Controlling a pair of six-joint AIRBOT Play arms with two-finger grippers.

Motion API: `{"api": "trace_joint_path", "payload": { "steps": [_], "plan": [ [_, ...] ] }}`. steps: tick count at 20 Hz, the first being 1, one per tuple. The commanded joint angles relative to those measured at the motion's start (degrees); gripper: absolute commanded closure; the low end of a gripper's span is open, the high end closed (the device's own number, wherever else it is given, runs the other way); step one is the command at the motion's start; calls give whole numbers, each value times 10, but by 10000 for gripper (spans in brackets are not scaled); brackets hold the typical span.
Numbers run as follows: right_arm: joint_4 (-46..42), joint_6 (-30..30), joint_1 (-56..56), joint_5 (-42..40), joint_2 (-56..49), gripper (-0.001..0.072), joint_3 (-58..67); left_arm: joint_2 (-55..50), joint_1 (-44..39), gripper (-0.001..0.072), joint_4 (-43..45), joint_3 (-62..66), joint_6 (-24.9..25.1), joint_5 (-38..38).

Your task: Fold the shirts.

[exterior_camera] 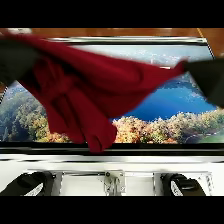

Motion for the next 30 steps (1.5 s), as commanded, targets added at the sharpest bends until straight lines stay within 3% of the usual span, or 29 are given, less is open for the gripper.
{"api": "trace_joint_path", "payload": {
  "steps": [1, 4, 7, 10, 13, 14, 15, 16, 17, 22, 25, 27, 30],
  "plan": [
    [-82, 59, 1, 211, -26, 656, -25, -3, 0, 672, 73, -80, 0, -75],
    [-75, 57, 6, 199, -33, 656, -145, -19, 0, 671, 103, -183, 0, -31],
    [-76, 58, 11, 43, -39, 656, -293, -76, 0, 671, 89, -254, -14, 59],
    [-75, 58, 11, -91, -92, 656, -386, -185, 0, 671, 21, -271, -12, 99],
    [-74, 57, 11, -144, -168, 656, -404, -306, 0, 667, -55, -271, 6, 97],
    [-74, 57, 11, -150, -190, 656, -404, -335, 0, 627, -80, -271, 6, 93],
    [-74, 57, 11, -152, -206, 656, -404, -357, 0, 503, -104, -271, 7, 87],
    [-74, 53, 11, -153, -219, 656, -404, -372, 1, 236, -115, -270, 6, 80],
    [-75, 49, 11, -152, -226, 656, -404, -375, 6, 39, -114, -270, 5, 68],
    [-102, 47, 10, -155, -228, 655, -404, -339, 124, 34, -110, -271, 11, -38],
    [-106, 47, 10, -156, -228, 655, -404, -295, 190, 43, -8, -283, 9, -130],
    [-106, 46, 10, -156, -228, 655, -404, -255, 209, 42, 39, -341, -21, -151],
    [-106, 45, 11, -158, -228, 655, -404, -221, 204, 41, 29, -460, -31, -129]
  ]
}}
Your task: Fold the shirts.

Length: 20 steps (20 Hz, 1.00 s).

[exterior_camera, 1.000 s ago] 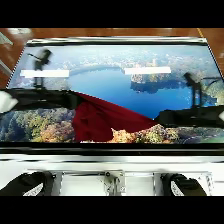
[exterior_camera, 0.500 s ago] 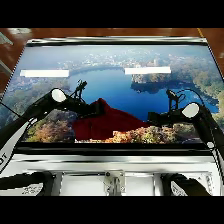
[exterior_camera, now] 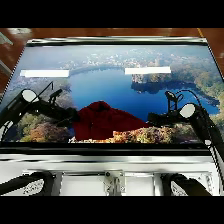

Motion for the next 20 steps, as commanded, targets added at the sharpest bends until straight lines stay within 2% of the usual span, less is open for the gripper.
{"api": "trace_joint_path", "payload": {
  "steps": [1, 4, 7, 11, 16, 17, 18, 20],
  "plan": [
    [-2, 0, 0, -2, 0, 655, 0, 38, 10, 41, 22, -122, -22, 16],
    [-1, 0, 0, -2, -1, 655, 0, 37, 9, 40, -27, -177, -23, 85],
    [-1, 0, 0, -2, -1, 655, 0, 32, 8, 40, -47, -180, -23, 137],
    [-1, 0, 0, -5, -1, 655, 0, 17, -3, 42, -115, -180, -23, 217],
    [-1, 0, 0, -11, -1, 655, 0, -35, -31, 42, -125, -179, -18, 229],
    [-1, 0, 0, -10, -1, 655, 0, -41, -31, 62, -127, -179, -19, 228],
    [-1, 1, 0, -10, -1, 655, 0, -42, -31, 119, -128, -179, -18, 228],
    [0, 5, 0, -10, -1, 655, 0, -42, -31, 590, -128, -179, -18, 232]
  ]
}}
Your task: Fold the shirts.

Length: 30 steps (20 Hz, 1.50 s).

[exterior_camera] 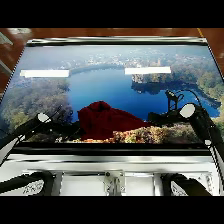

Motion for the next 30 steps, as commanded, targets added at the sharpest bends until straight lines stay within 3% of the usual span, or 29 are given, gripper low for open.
{"api": "trace_joint_path", "payload": {
  "steps": [1, 5, 10, 13, 15, 17, 19, 22, 30],
  "plan": [
    [1, 5, 0, -1, 0, 655, 0, -8, -3, 671, -15, 1, 2, 6],
    [43, 4, 0, -1, 1, 655, 1, 22, -3, 673, -38, 16, 58, -16],
    [126, -73, 0, -18, 64, 656, 85, 243, 5, 672, -38, 118, 71, 17],
    [75, -77, 0, -70, 136, 655, 226, 381, 62, 673, -37, 263, 66, 119],
    [-10, -31, 0, -114, 173, 656, 322, 427, 134, 674, -30, 370, 54, 153],
    [-131, 44, 0, -118, 192, 656, 407, 438, 218, 673, 9, 470, 11, 118],
    [-186, 77, 0, -98, 201, 656, 464, 434, 289, 674, 30, 533, -10, 67],
    [-182, 77, 0, -68, 217, 656, 508, 446, 337, 673, 21, 570, -16, 37],
    [-139, 77, 0, -47, 243, 656, 535, 457, 336, 672, -27, 591, -11, 35]
  ]
}}
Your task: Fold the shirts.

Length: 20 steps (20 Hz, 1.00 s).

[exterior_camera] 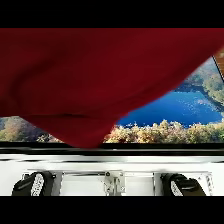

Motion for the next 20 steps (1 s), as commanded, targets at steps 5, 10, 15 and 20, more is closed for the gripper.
{"api": "trace_joint_path", "payload": {
  "steps": [5, 10, 15, 20],
  "plan": [
    [7, 6, 0, 244, -34, 656, 8, -5, 5, 671, 56, -24, 2, -181],
    [15, -6, 0, 424, -120, 655, -71, -13, 4, 672, 115, -173, 2, -175],
    [31, -6, 0, 245, -221, 655, -197, -95, -52, 671, -14, -303, 34, -16],
    [75, 10, 0, 166, -359, 656, -202, -285, -254, 671, -15, -322, 123, 72]
  ]
}}
